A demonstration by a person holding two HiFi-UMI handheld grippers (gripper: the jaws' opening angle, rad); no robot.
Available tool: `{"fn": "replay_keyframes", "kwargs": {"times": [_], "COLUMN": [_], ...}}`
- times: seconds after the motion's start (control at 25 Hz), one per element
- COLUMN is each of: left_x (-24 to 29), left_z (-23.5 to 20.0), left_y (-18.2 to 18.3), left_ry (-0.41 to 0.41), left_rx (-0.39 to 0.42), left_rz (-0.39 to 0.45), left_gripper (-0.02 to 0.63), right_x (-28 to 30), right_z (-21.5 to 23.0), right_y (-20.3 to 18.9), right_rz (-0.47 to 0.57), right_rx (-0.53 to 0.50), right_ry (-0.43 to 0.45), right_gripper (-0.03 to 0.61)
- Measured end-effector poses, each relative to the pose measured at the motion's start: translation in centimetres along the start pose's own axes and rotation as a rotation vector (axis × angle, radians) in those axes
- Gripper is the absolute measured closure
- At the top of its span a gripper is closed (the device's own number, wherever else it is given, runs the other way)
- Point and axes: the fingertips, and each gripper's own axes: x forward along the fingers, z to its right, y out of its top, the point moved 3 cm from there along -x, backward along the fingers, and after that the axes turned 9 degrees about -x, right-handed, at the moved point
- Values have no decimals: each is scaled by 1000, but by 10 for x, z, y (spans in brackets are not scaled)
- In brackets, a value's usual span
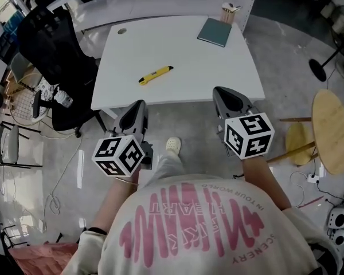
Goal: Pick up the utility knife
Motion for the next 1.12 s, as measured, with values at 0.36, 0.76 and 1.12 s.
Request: {"fn": "replay_keyframes", "kwargs": {"times": [0.36, 0.76, 1.12], "left_x": [59, 132, 199], "left_z": [-17, -72, -125], "left_y": [3, -7, -16], "left_ry": [14, 64, 34], "left_rx": [7, 69, 164], "left_rz": [-87, -224, -309], "left_gripper": [589, 589, 588], "right_x": [22, 66, 115], "right_z": [55, 92, 116], "right_y": [-24, -44, -61], "right_rz": [-49, -93, -123], "right_rx": [155, 268, 329], "right_ry": [-44, -87, -120], "right_gripper": [563, 563, 563]}}
